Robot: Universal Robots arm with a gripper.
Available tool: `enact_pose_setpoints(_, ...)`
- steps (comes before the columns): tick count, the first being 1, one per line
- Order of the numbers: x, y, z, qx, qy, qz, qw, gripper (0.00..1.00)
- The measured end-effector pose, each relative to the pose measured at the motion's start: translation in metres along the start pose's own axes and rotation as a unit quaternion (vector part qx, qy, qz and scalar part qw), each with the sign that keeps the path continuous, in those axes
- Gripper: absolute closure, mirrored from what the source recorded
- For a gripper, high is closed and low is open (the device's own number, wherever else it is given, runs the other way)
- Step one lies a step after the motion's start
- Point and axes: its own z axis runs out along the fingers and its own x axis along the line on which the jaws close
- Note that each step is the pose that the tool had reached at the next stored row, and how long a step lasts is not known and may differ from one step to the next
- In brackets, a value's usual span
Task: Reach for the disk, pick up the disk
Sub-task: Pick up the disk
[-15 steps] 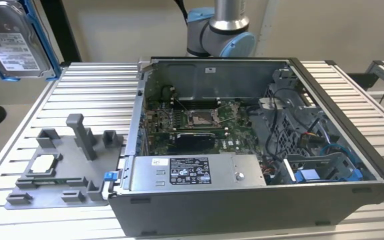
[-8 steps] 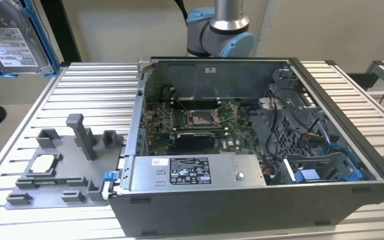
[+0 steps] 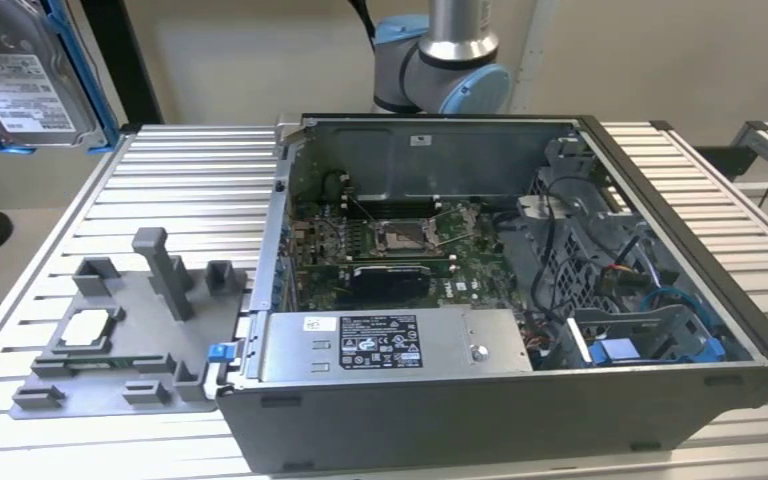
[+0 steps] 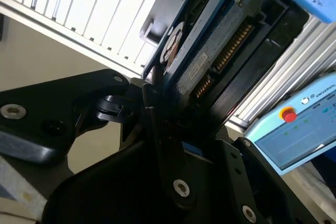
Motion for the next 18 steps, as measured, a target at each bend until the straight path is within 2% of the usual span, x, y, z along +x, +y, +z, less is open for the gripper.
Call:
enact_pose_setpoints(6,0.0000,-0.0017,0.0000,0.0001,0.0000,0.000,1.0000,1.00)
enact_pose_setpoints(18,-0.0004,-0.0153,0.0002,0.0001,0.0000,0.000,1.0000,1.00)
